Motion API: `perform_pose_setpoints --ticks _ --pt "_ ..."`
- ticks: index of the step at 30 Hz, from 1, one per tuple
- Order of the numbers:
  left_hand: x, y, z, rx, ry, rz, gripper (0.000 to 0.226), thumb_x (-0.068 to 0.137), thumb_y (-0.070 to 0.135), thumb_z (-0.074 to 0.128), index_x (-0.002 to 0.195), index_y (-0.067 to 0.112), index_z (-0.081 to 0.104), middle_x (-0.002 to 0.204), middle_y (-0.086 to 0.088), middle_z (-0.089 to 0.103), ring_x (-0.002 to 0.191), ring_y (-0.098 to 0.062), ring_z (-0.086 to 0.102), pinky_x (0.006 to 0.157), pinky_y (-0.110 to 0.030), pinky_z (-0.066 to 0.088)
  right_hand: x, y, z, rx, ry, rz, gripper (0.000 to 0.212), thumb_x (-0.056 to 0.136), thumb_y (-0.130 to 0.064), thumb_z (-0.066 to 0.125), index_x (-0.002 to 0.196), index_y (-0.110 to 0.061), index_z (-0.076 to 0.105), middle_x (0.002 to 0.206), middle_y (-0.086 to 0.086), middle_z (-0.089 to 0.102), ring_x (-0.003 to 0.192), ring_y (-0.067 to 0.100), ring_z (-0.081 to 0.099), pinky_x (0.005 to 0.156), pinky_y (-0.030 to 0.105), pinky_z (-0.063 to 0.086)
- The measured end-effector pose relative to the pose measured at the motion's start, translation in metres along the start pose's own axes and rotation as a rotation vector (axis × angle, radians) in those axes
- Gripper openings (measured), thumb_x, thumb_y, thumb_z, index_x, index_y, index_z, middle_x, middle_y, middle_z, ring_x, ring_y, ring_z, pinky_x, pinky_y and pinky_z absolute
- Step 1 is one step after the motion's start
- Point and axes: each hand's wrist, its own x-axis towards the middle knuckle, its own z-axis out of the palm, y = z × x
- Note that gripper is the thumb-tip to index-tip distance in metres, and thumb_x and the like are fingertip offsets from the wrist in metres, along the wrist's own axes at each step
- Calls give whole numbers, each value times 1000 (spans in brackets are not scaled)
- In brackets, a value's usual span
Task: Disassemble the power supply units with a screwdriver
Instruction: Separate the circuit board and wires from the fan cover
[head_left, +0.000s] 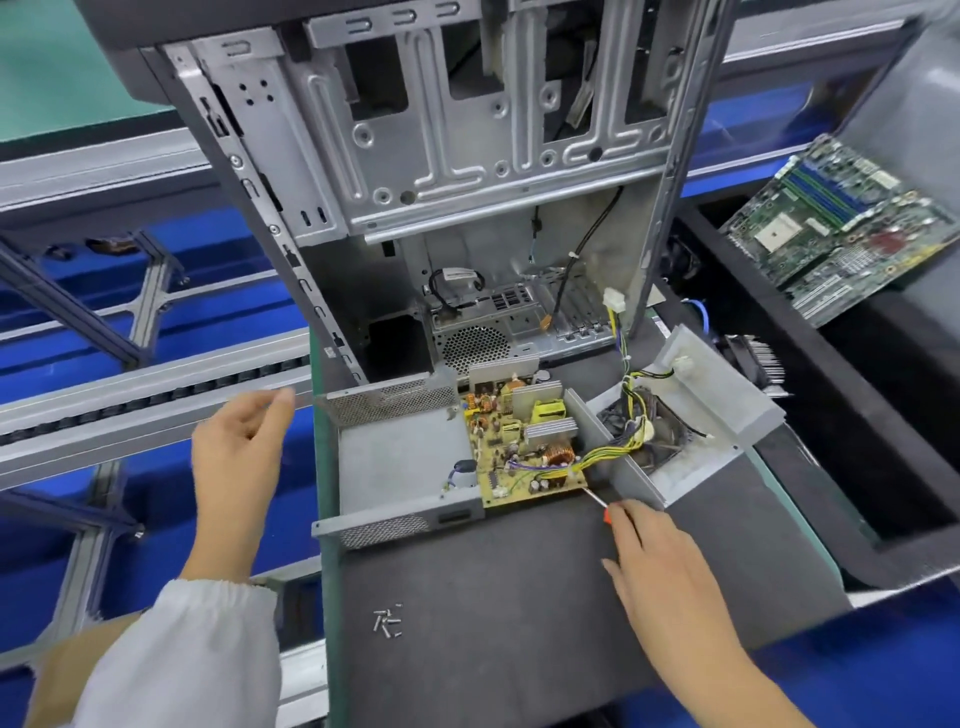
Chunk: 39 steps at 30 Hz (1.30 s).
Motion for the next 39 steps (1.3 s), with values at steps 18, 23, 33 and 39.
perform_pose_setpoints --ticks 18,23,33,39 --pt "-7 34 65 497 -1171 -73 28 85 30 73 80 3 76 51 7 45 45 -7 35 46 -17 28 12 -18 -1 -146 -338 -370 47 94 -19 54 137 -22 36 134 2 37 124 22 35 95 31 31" --pt "-4 19 70 474 -1241 -279 42 83 46 72 58 12 68 52 2 31 46 -11 24 43 -18 19 32 -58 0 249 139 -409 58 64 -43 85 111 -14 66 95 -3 66 86 15 64 73 25 54" --pt "-15 5 71 380 -1165 -351 41 88 40 67 80 0 73 70 -9 60 65 -17 48 66 -30 39 76 -81 37 282 265 -508 34 74 -34 80 97 -12 68 83 3 66 76 24 63 73 32 35" --pt "-21 7 74 305 -1149 -279 33 94 24 63 65 10 67 51 5 53 44 -3 42 48 -15 35 74 -78 38 316 320 -570 34 70 -15 84 97 -5 67 82 9 63 67 28 61 63 35 51"
